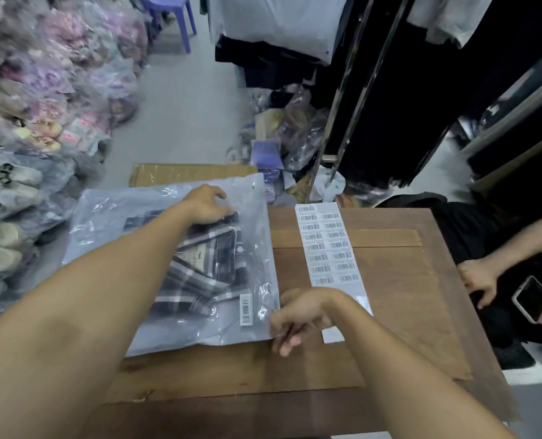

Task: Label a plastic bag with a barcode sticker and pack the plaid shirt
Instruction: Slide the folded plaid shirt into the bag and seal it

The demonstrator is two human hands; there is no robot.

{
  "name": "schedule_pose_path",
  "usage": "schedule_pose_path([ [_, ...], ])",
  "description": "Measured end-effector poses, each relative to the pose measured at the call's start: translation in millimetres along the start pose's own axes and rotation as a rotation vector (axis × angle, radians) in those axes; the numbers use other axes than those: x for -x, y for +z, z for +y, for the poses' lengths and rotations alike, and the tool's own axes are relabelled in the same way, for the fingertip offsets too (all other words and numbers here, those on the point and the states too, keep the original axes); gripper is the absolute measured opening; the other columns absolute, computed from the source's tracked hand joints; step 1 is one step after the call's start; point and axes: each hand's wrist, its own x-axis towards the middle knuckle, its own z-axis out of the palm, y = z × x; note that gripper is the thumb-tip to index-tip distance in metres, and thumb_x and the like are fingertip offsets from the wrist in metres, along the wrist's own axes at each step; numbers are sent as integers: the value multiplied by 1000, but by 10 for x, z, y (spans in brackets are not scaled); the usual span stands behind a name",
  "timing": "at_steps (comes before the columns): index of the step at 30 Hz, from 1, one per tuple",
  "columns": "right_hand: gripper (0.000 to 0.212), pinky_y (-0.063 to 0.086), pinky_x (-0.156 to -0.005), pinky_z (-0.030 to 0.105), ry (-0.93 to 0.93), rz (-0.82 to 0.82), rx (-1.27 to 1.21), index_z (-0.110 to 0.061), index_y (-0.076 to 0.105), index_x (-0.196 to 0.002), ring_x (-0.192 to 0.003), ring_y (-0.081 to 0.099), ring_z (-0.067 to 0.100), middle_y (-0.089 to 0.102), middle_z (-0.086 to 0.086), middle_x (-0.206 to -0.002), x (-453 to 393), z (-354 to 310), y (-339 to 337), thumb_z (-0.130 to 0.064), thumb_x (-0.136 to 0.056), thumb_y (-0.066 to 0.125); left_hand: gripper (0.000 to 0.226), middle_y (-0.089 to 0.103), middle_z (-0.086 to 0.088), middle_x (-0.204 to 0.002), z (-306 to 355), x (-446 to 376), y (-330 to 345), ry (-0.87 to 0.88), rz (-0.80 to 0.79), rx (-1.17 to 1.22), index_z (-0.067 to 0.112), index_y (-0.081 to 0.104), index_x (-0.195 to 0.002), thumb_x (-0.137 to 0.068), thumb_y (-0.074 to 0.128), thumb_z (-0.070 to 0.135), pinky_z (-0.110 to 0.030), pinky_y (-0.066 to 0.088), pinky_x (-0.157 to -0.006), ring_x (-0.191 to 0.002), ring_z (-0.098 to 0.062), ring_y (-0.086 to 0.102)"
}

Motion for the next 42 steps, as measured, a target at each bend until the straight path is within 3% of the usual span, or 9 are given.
schedule_pose_path([
  [9, 20, 54, -48, 24, 1, 631, 48, 1, 64, -92, -48, 64, 20, 72, 19, -72, 60, -180, -848, -18, -90, 59, 58, 57, -7, -134, -520, 183, -103, 31, -65, 15, 28, 46, -129, -78, 70, 45, -34, 41, -90, -108, -25, 56],
  [15, 5, 47, -76, 36, -279, 1114, -3, -16, 54, -88, -86, 58, 27, 61, 4, -87, -122, -545, -1072, -19, -90, 57, 94, 44, -12, -148, -771, 329, -51, -10, -73, -131, 32, 31, -147, -69, 66, 71, -45, 42, -107, -129, -35, 49],
  [18, 14, 45, -78, 34, -402, 1118, -243, -15, 58, -98, -90, 56, 25, 59, 1, -87, -183, -704, -1057, -26, -93, 64, 83, 48, -16, -142, -883, 361, -27, -42, 7, -88, 29, 37, -144, -77, 55, 74, -51, 43, -105, -127, -38, 49],
  [22, 56, 60, -84, 44, -126, 1007, -72, -4, 62, -107, -94, 70, 32, 71, 13, -108, -121, -655, -952, -54, -84, 69, 50, 47, -21, -141, -1059, 356, -91, -184, 309, -133, 16, 48, -137, -93, 48, 41, -54, 40, -106, -130, -43, 42],
  [25, 57, 65, -69, 42, 41, 668, -46, 1, 61, -104, -76, 73, 30, 74, 18, -96, 5, -529, -878, -46, -77, 82, 46, 51, -24, -136, -1269, 317, -175, -409, 331, -32, 8, 52, -128, -86, 51, 27, -53, 44, -103, -125, -46, 46],
  [30, 24, 63, -80, 34, 87, 341, -30, 0, 68, -106, -84, 75, 24, 77, 18, -103, -14, -392, -839, -16, -89, 75, 27, 66, -25, -100, -1362, 355, -270, -495, 277, 72, -3, 67, -93, -71, 65, 10, -35, 51, -63, -95, -44, 66],
  [34, 8, 64, -67, 31, -30, 439, -195, -4, 65, -100, -52, 63, 14, 70, 8, -71, -11, -368, -931, -10, -96, 62, 21, 66, -20, -111, -1302, 282, -261, -539, 205, 115, -6, 67, -101, -86, 57, 3, -37, 47, -63, -89, -36, 62],
  [37, 4, 52, -39, 23, -135, 757, -293, -8, 61, -96, -49, 60, 14, 67, 9, -72, 26, -369, -1110, -10, -94, 64, 9, 68, -9, -96, -1158, 281, -190, -470, 252, 266, 10, 71, -81, -85, 63, 8, -34, 46, -68, -89, -31, 63],
  [42, 28, 26, -29, 16, -152, 1008, -303, -14, 50, -70, -24, 35, 15, 51, 4, -44, -34, -299, -1305, -13, -94, 66, 25, 63, -12, -88, -1008, 163, 34, -409, 324, 460, 16, 53, -67, -87, 64, 5, -37, 48, -68, -76, -27, 56],
])
